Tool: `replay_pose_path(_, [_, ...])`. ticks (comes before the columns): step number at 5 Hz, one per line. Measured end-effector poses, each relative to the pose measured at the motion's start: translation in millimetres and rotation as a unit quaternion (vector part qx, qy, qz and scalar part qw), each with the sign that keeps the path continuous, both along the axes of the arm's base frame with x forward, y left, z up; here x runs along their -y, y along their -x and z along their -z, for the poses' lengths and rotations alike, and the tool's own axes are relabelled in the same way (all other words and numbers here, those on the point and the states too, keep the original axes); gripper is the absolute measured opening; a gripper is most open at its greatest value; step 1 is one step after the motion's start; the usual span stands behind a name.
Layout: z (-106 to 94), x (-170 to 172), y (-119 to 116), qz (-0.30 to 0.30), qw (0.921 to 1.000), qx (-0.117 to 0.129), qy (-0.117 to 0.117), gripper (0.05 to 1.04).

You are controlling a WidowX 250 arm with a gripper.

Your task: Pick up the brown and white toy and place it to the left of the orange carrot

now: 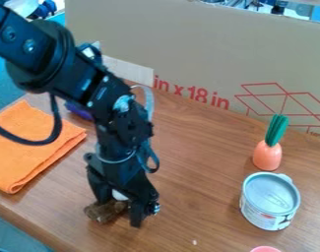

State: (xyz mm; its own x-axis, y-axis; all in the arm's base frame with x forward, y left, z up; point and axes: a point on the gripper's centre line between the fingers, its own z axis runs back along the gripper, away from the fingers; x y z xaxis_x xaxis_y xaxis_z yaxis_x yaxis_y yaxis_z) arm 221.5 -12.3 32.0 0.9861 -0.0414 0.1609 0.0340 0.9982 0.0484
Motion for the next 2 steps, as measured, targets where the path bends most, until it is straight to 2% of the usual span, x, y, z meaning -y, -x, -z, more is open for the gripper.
replay_pose_path(1, [3.7,-7.3,2.2,-0.026,0.9997,0.003,0.003,0.951])
replay_pose_path(2, [-4.2,-8.6,1.4,-0.039,0.999,0.021,0.006,0.676])
